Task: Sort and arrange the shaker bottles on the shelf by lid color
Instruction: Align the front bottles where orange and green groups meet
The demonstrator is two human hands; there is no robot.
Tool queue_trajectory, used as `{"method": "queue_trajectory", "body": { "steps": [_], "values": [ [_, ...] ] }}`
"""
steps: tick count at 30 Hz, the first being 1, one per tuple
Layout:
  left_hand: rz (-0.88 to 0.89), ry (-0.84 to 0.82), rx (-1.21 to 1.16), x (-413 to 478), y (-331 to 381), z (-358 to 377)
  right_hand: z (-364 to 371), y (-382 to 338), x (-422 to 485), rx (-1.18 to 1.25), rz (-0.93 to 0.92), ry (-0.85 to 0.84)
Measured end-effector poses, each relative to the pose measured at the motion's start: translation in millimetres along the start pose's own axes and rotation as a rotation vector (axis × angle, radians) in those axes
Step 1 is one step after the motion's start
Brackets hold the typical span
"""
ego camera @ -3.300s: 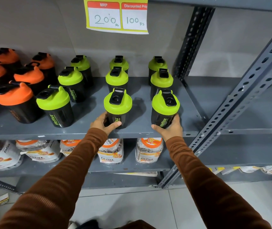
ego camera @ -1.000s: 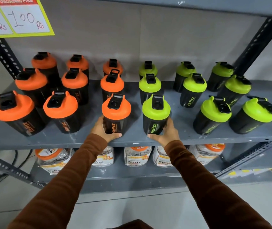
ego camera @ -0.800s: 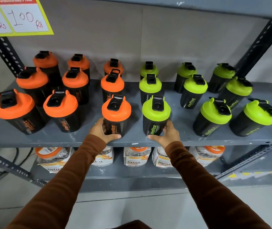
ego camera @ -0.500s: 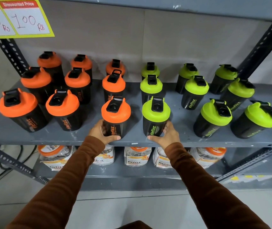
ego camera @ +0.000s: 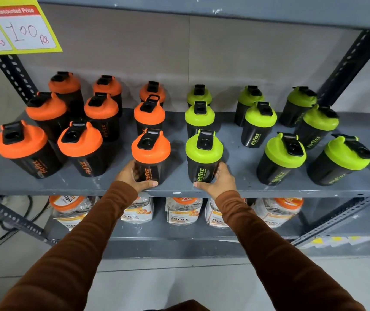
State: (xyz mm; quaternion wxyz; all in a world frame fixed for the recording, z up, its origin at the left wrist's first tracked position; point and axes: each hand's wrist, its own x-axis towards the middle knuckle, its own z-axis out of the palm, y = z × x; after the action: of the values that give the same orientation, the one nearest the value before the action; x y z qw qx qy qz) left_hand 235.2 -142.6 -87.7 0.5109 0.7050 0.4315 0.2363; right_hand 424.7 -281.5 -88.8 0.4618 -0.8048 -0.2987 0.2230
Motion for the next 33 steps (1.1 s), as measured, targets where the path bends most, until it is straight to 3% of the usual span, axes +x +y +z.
{"method": "queue_trajectory", "body": {
  "steps": [33],
  "values": [
    [0.016,0.012,-0.039,-0.2,2.3,1.9,-1.2,0.9,-0.3,-0.031,-0.045,-0.020]
  ]
}}
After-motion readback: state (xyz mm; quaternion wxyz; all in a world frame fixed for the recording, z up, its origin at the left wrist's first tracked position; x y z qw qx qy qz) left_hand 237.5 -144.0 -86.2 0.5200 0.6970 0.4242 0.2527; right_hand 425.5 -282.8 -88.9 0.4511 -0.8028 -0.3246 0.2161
